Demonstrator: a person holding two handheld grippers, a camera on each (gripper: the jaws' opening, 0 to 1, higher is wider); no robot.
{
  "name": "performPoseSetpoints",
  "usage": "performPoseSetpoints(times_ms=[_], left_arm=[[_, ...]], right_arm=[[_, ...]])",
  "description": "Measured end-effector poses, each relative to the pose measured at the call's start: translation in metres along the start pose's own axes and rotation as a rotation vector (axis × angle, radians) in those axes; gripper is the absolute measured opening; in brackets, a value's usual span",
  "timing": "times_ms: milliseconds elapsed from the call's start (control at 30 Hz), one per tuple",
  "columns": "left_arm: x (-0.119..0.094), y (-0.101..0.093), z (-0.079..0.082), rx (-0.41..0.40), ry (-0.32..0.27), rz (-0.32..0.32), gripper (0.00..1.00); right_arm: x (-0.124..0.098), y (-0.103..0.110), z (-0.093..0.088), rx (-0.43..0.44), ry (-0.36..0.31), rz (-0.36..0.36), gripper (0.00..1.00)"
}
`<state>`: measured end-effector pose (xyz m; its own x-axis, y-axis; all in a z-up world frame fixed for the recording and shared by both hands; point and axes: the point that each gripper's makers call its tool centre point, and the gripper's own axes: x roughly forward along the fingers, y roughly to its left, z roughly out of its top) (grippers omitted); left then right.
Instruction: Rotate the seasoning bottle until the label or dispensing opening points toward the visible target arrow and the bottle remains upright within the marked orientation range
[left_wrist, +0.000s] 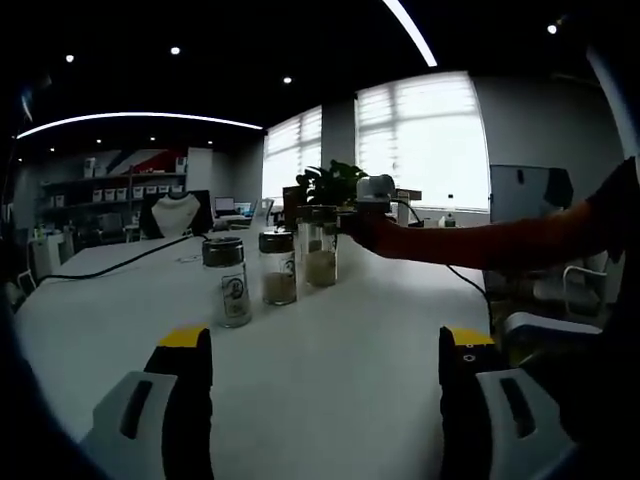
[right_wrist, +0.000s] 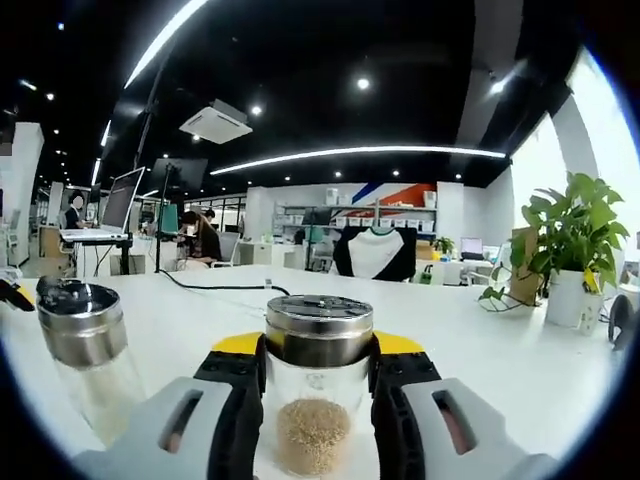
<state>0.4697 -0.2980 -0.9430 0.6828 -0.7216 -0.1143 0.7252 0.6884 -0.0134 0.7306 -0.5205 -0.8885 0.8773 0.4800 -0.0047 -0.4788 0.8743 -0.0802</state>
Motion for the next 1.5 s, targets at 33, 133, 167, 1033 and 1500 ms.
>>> performPoseSetpoints(times_ms=[33, 133, 167, 1033, 1500], left_arm=[[0.000, 0.001, 0.001, -0.002, -0.004, 0.003, 0.99], [-0.002, 0.004, 0.002, -0.003, -0.008, 0.013, 0.99], [-0.002, 0.004, 0.003, -0.005, -0.011, 0.015, 0.98], [-0.001, -0.004, 0.013, -0.028, -0.070, 0.002, 0.87], [0.005, -0.031, 0.020, 0.018, -0.105, -0.091, 0.69]], right_arm=[[-0.005, 0.001, 0.005, 0.024, -0.016, 0.001, 0.38], [-0.014, 0.006, 0.013, 0.032, -0.044, 0.025, 0.38], [-0.016, 0.006, 0.015, 0.032, -0.046, 0.027, 0.38], [-0.109, 0.061, 0.027, 0.020, -0.088, 0.113, 0.38], [-0.142, 0.184, 0.043, 0.123, -0.133, 0.534, 0.38]])
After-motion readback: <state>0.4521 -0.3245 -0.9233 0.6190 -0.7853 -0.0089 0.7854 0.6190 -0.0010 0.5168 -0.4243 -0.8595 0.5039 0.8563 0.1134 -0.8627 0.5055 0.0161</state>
